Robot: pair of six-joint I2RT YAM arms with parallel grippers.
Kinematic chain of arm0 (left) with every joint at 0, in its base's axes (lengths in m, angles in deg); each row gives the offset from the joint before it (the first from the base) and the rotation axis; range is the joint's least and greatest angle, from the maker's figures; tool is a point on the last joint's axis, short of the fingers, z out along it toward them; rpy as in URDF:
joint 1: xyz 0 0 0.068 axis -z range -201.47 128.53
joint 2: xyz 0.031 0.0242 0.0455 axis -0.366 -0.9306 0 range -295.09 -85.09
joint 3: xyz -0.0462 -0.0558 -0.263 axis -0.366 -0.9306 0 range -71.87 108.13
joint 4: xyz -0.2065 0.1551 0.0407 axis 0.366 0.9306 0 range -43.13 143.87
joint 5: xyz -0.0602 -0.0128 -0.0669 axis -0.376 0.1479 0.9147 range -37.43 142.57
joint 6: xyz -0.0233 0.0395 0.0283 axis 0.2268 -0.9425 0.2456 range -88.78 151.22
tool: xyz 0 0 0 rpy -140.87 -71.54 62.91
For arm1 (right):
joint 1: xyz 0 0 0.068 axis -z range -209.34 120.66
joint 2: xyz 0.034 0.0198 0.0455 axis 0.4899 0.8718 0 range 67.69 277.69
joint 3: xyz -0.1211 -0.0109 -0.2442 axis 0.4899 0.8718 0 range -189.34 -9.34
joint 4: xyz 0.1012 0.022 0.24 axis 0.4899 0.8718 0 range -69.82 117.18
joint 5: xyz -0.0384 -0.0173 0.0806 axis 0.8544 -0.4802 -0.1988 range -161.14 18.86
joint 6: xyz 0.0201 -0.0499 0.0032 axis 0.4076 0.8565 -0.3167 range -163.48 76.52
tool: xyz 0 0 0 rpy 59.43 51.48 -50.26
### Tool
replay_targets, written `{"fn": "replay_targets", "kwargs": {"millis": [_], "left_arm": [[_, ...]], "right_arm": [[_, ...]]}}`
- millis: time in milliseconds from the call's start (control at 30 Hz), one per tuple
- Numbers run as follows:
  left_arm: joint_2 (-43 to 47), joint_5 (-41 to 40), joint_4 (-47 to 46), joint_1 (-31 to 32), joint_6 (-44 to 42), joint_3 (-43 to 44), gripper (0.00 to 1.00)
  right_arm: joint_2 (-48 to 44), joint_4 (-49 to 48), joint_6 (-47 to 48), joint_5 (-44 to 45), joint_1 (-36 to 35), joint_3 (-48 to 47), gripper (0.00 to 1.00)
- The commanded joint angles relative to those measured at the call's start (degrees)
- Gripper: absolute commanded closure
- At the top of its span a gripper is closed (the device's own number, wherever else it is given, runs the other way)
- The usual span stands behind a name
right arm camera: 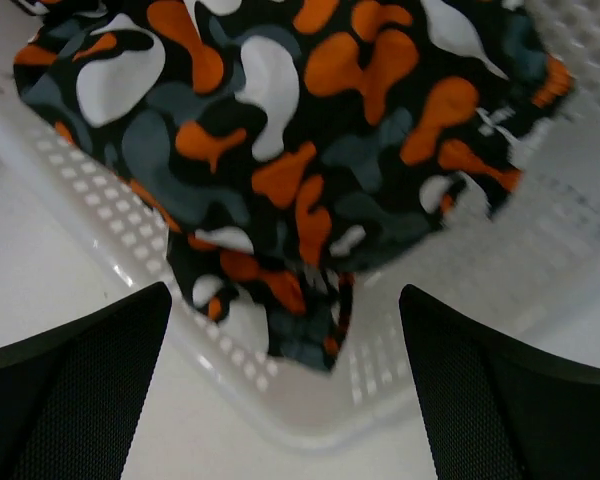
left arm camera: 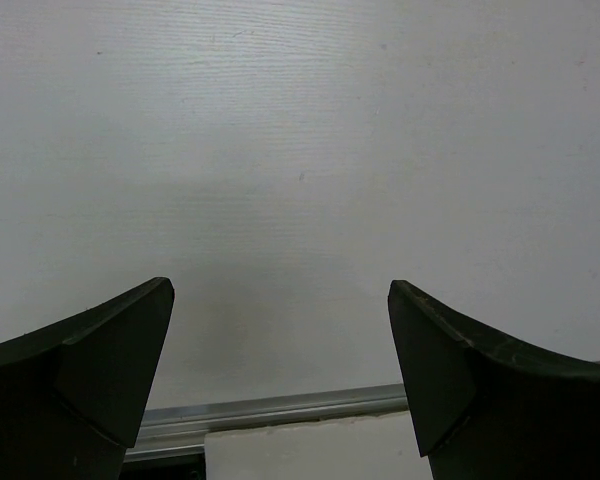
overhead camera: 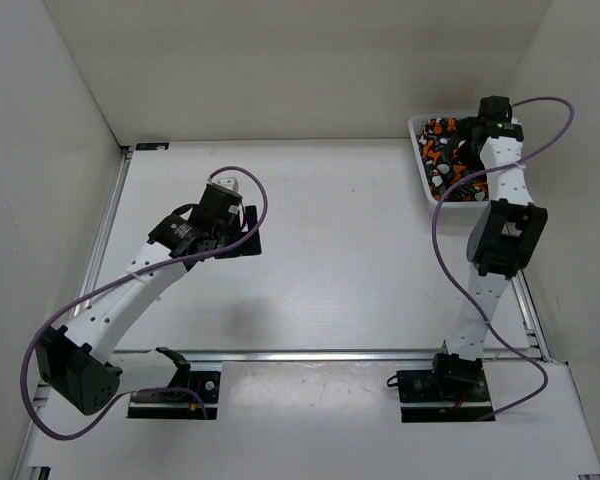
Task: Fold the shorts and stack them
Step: Grab the shorts from the pile, then move the shorts to the center of the board
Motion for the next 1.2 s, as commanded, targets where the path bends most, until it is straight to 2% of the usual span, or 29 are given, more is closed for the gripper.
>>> {"fn": "replay_targets", "kwargs": {"millis": [0, 67, 133, 167, 200, 267, 467, 567, 667, 733, 867, 933, 1067, 1100, 1133, 1167], "left_arm": [[-1.5, -1.5, 0.8, -0.2, 1.0, 2.0, 0.0], [-3.6, -1.5, 1.3, -0.2, 1.0, 3.1, 0.0], [-4.7, -1.5, 1.8, -0.2, 1.0, 3.1, 0.0], [-4.7, -0.9, 1.8, -0.2, 1.6, 3.7, 0.0], [-4.7, -0.9, 1.8, -0.2, 1.6, 3.7, 0.0], [-5.3, -0.9, 1.8, -0.2, 1.6, 3.7, 0.0], [-7.9, 0.1, 1.8, -0.2, 1.6, 5.4, 0.0], [-8.5, 0.1, 1.2, -0.2, 3.1, 6.8, 0.0], [-12.1, 0.8, 0.6, -1.6, 3.6, 11.8, 0.0], [-14.9, 1.5, 0.6, -2.2, 2.9, 16.6, 0.0], [-16.0, 2.1, 4.2, -4.4, 2.4, 21.7, 0.0], [-16.0, 4.0, 6.3, -9.0, 2.9, 21.7, 0.0], [-13.5, 10.6, 8.0, -17.8, 1.5, 20.9, 0.0], [-12.6, 11.3, 8.6, -19.3, 0.8, 20.0, 0.0], [-11.8, 11.3, 8.6, -20.7, 0.7, 20.0, 0.0], [-10.5, 11.3, 9.1, -23.1, 0.0, 19.3, 0.0]], "right_arm": [[9.2, -0.7, -0.9, -9.7, 2.2, -7.5, 0.02], [12.6, -2.3, -1.4, -12.7, 2.7, -12.6, 0.09], [14.6, -3.8, -1.4, -14.6, 2.7, -14.1, 0.26], [14.6, -5.4, -0.9, -15.4, 2.7, -14.1, 0.57], [14.1, -6.1, -0.9, -15.4, 2.7, -14.1, 0.78], [12.4, -7.3, -0.9, -15.9, 2.7, -13.0, 1.0], [-4.4, -9.0, 1.7, -15.4, 1.5, -8.1, 1.0], [-12.1, -10.2, 2.4, -20.4, 0.3, -7.5, 1.0], [-18.8, -10.7, 1.9, -24.2, -3.0, -7.5, 1.0], [-21.7, -11.6, 2.5, -27.2, -7.9, -7.5, 1.0], [-29.2, -11.6, 6.5, -25.5, -21.2, -5.9, 1.0], [-31.6, -11.0, 7.9, -23.7, -25.8, -3.6, 1.0], [-39.3, -11.0, 10.3, -19.4, -38.2, 9.3, 1.0], [-40.5, -11.0, 10.3, -18.6, -39.6, 16.6, 1.0], [-41.3, -11.0, 9.6, -17.7, -40.6, 20.1, 0.97], [-41.9, -11.0, 9.0, -17.1, -41.1, 23.4, 0.79]]}}
